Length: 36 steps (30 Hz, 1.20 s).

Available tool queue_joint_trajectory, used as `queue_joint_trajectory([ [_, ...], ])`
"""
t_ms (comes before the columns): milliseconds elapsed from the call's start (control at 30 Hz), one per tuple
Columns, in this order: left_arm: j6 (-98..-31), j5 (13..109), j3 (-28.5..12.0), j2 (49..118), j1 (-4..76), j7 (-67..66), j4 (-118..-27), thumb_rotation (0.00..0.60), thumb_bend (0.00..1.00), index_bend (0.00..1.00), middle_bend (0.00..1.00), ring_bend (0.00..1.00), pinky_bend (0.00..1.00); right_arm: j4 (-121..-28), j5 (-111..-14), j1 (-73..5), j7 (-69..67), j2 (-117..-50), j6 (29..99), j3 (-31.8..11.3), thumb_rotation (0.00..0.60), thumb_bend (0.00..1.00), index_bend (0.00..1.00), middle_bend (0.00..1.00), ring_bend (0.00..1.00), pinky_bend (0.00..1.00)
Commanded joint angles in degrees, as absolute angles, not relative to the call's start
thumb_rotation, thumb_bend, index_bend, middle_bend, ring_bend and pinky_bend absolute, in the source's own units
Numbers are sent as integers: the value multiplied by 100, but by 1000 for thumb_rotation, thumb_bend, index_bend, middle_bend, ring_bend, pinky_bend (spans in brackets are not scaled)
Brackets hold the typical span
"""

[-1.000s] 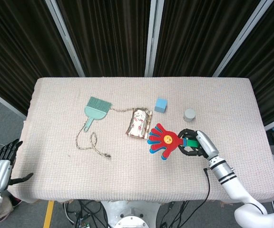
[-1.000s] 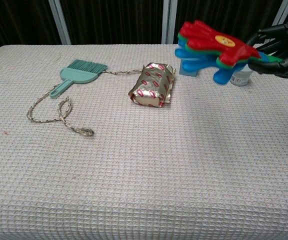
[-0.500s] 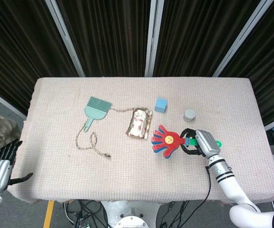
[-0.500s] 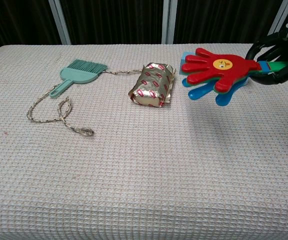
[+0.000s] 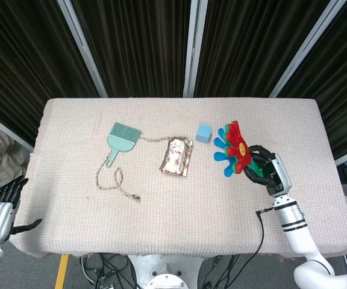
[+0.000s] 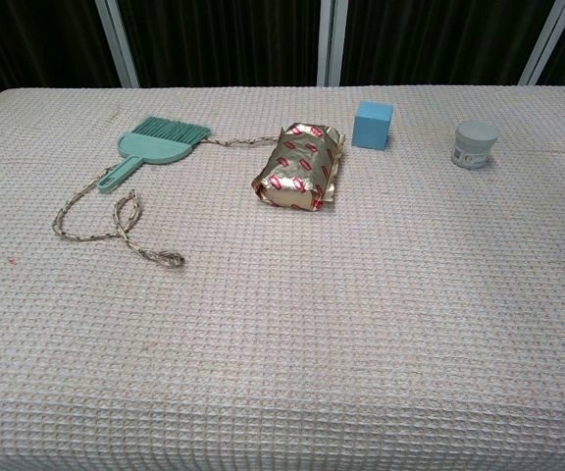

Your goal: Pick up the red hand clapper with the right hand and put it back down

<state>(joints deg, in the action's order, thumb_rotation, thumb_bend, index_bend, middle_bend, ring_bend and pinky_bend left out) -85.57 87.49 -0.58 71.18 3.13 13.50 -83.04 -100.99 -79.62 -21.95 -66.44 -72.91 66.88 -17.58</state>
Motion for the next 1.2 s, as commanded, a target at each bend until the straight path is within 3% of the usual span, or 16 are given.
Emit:
queue_joint_trajectory([
  [33,-8548,8747,-60,7119,319,1343,-8311,600,12,36,0,0,84,-9727,-8315,-2009,-6852,-7407,7037,-1731,600,642,903,732,837,1000],
  [233,-8548,8717,-80,7111,323,1326,-8330,600,12,36,0,0,83,-9120,-8748,-2125,-4432,-7742,7388,-1448,600,641,903,732,837,1000],
  [467,-8548,8713,-77,7128,319,1340,-8313,600,12,36,0,0,83,-9390,-8272,-2431,-1040,-7310,6306,-1039,600,611,903,732,837,1000],
  [567,-8561,8714,-71,7140,308,1359,-8288,600,12,36,0,0,83,-9703,-7735,-2475,-374,-7255,6087,-1055,600,609,903,732,837,1000],
  [833,-8545,8705,-68,7155,307,1384,-8255,600,12,36,0,0,83,-9778,-7324,-2488,-404,-7213,5994,-1071,600,603,903,732,837,1000],
  [1200,-8515,8672,-60,7150,299,1371,-8255,600,12,36,0,0,83,-8993,-7503,-2350,-1037,-7529,6032,-797,600,545,862,711,827,1000],
])
